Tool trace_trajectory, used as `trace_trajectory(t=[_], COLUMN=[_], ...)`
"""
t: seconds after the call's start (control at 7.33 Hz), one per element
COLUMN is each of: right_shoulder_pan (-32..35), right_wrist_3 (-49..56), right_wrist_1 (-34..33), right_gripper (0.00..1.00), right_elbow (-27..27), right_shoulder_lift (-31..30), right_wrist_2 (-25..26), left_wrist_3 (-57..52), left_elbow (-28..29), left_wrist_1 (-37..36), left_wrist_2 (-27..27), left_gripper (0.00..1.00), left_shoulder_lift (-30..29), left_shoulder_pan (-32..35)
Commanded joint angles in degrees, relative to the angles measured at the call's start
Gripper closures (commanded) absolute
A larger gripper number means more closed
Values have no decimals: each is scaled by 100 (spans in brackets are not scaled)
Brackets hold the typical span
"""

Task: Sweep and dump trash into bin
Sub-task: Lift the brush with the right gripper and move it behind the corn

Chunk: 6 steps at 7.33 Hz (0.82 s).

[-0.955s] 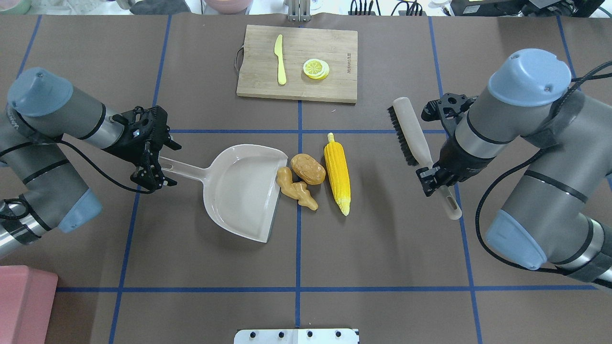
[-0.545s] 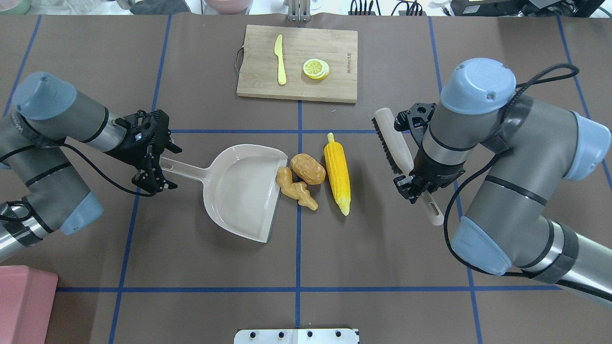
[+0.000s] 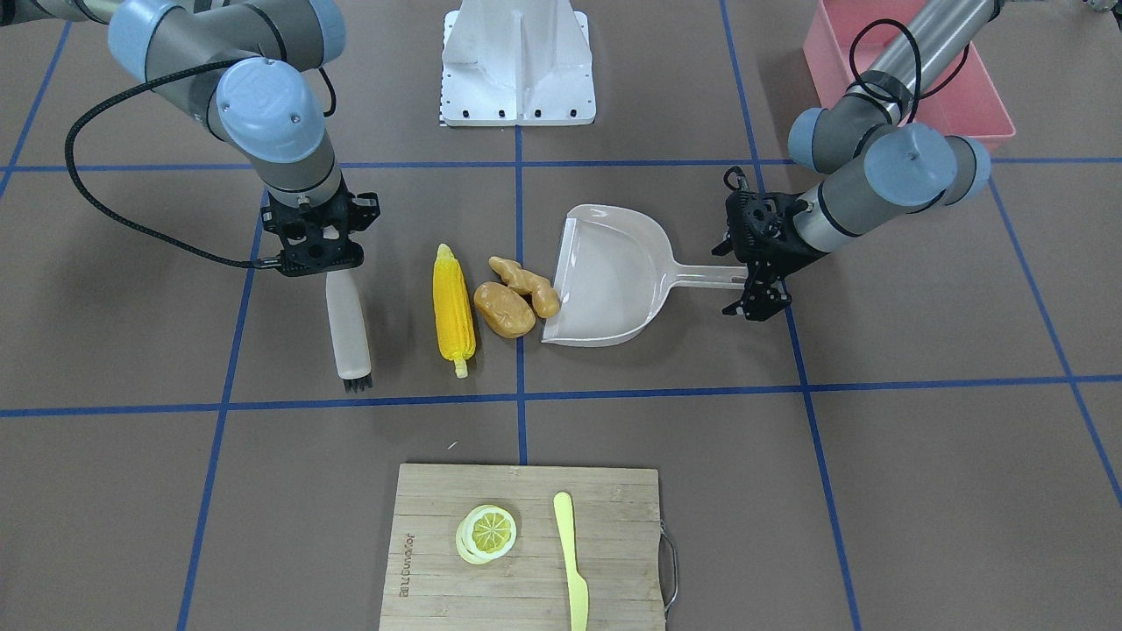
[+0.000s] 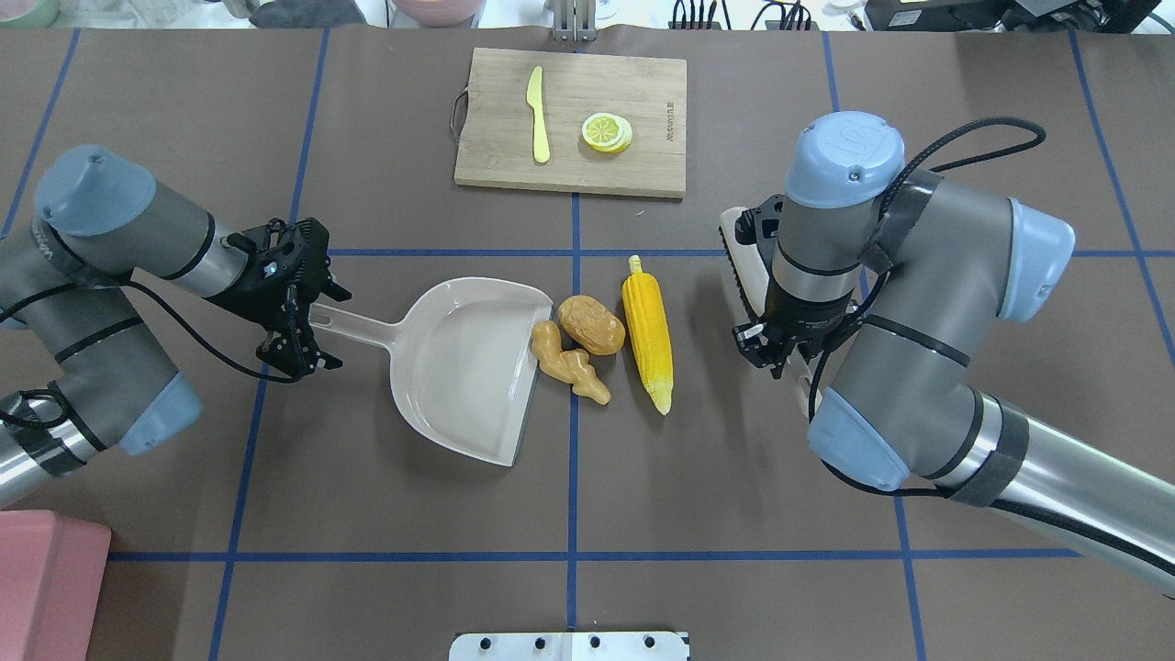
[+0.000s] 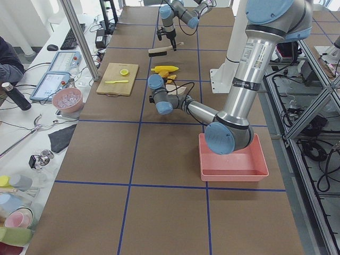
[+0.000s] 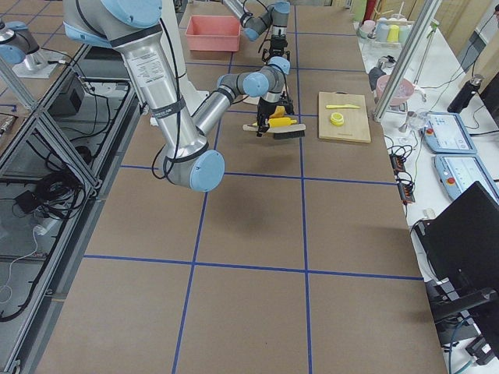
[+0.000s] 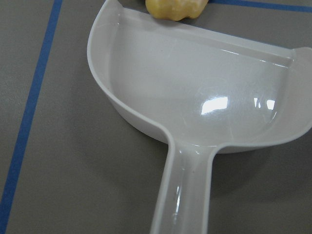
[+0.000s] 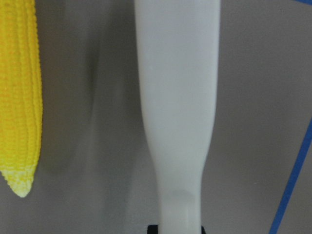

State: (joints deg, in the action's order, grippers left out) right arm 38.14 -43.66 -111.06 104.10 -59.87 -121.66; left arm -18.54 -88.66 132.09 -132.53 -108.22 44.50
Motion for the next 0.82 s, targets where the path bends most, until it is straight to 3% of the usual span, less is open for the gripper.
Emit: trace_trajectory(t=[0.0,0.27,0.68], right_shoulder_pan=[-104,-516,-544], right_wrist_3=[-343,-887,-969], right_wrist_1=[67,627,760], right_gripper=[100,100,100], right_elbow=[-205,-476,-811], right_shoulder_lift=[151,230,642], right_wrist_2=[-269,-201,-192], left_wrist_3=[9,9,9], left_elbow=[7,7,33], left_wrist_1=[1,-7,-7], left_wrist_2=[-18,-27,-27], left_gripper=[5,7,7], left_shoulder_lift=[-24,-33,-33], left_shoulder_pan=[-3,-3,-3])
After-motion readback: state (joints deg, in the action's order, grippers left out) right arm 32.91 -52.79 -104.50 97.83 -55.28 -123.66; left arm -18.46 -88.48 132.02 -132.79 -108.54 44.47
